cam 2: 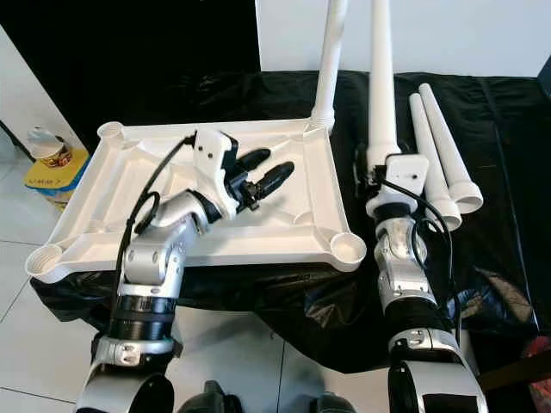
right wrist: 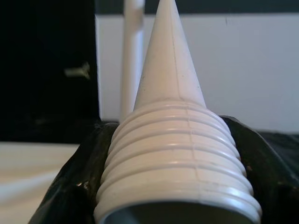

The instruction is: Building children table

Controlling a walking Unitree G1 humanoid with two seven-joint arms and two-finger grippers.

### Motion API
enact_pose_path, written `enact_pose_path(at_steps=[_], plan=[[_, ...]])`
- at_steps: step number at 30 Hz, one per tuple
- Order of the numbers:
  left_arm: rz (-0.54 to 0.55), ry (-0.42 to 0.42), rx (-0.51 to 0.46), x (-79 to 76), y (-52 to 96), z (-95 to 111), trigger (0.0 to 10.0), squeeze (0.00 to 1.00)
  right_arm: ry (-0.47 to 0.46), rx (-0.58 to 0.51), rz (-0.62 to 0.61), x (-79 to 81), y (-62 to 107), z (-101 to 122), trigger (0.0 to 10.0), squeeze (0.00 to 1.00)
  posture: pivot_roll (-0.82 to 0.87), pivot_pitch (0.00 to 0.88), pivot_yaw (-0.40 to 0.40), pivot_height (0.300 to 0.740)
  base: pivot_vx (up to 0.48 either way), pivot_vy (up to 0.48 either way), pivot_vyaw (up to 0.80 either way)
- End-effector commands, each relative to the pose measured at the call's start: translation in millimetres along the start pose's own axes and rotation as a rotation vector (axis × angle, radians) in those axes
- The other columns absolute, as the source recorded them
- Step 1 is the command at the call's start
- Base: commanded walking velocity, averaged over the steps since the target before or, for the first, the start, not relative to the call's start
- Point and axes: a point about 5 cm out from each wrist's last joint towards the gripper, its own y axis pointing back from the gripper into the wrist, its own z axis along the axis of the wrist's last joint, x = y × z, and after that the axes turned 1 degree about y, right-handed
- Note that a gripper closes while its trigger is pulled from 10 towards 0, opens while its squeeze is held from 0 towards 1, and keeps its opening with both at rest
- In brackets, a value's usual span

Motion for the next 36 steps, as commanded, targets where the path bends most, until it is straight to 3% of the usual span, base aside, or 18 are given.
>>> enact_pose_path(at_steps=[1, 4, 7, 10, 14, 15, 16, 19, 20, 23, 24, 26, 29, 36], plan=[[-0.034, 0.001, -0.015, 1.6, -4.5, 2, 10.0, 1.00, -0.040, -0.073, 0.005, 2.1, -11.3, 17, 10.0, 0.00, -0.06, 0.000, 0.013, 0.740, 0.000, 0.000, 0.00], [-0.038, -0.021, -0.026, 3.4, -9.7, 6, 10.0, 1.00, -0.060, -0.152, 0.012, 1.8, -21.4, 33, 10.0, 0.00, -0.06, 0.000, 0.009, 0.740, 0.000, 0.000, 0.00], [-0.041, -0.026, -0.028, 4.1, -10.7, 6, 10.0, 1.00, -0.062, -0.170, 0.015, 1.7, -22.7, 37, 10.0, 0.00, -0.06, 0.000, 0.009, 0.740, 0.000, 0.000, 0.00], [-0.055, -0.048, -0.058, 12.1, -17.2, 15, 10.0, 1.00, -0.081, -0.297, 0.040, 2.7, -32.0, 65, 10.0, 0.00, -0.06, 0.000, 0.003, 0.740, 0.000, 0.000, 0.00], [-0.058, -0.049, -0.072, 15.4, -19.6, 18, 10.0, 1.00, -0.085, -0.327, 0.042, 2.5, -32.6, 72, 10.0, 0.00, -0.06, 0.000, 0.003, 0.740, 0.000, 0.000, 0.00], [-0.060, -0.033, -0.098, 18.5, -21.3, 24, 10.0, 0.58, -0.093, -0.348, 0.059, 4.3, -33.4, 77, 10.0, 0.00, -0.06, 0.000, 0.005, 0.740, 0.000, 0.000, 0.00], [-0.065, -0.002, -0.127, 21.3, -23.0, 29, 10.0, 0.00, -0.098, -0.366, 0.076, 6.0, -33.8, 81, 10.0, 0.00, -0.06, 0.000, 0.006, 0.740, 0.000, 0.000, 0.00], [-0.075, 0.032, -0.154, 23.2, -24.2, 35, 10.0, 0.00, -0.102, -0.379, 0.095, 7.9, -33.8, 84, 10.0, 0.00, -0.06, 0.000, 0.006, 0.740, 0.000, 0.000, 0.00], [-0.131, 0.119, -0.207, 24.1, -24.1, 43, 10.0, 0.00, -0.106, -0.379, 0.130, 11.5, -32.0, 85, 10.0, 0.00, -0.06, 0.000, 0.009, 0.740, 0.000, 0.000, 0.00], [-0.146, 0.137, -0.218, 23.9, -23.9, 45, 10.0, 0.00, -0.107, -0.377, 0.138, 12.2, -31.5, 85, 10.0, 0.00, -0.06, 0.000, 0.009, 0.740, 0.000, 0.000, 0.00], [-0.249, 0.277, -0.266, 22.5, -22.7, 49, 10.0, 0.00, -0.105, -0.357, 0.178, 15.9, -23.3, 80, 10.0, 0.00, -0.06, 0.000, 0.012, 0.740, 0.000, 0.000, 0.00], [-0.329, 0.351, -0.290, 19.7, -22.4, 51, 10.0, 0.00, -0.102, -0.335, 0.211, 18.6, -16.1, 75, 10.0, 0.00, -0.06, 0.000, 0.015, 0.740, 0.000, 0.000, 0.00], [-0.349, 0.366, -0.293, 18.8, -23.2, 51, 10.0, 0.00, -0.103, -0.321, 0.225, 19.5, -13.1, 73, 10.0, 0.00, -0.06, 0.000, 0.015, 0.740, 0.000, 0.000, 0.00], [-0.480, 0.531, -0.304, 17.0, -25.5, 49, 10.0, 0.00, -0.131, -0.230, 0.359, 35.6, 10.0, 56, 10.0, 0.00, -0.07, 0.000, 0.029, 0.740, 0.000, 0.000, 0.00]])
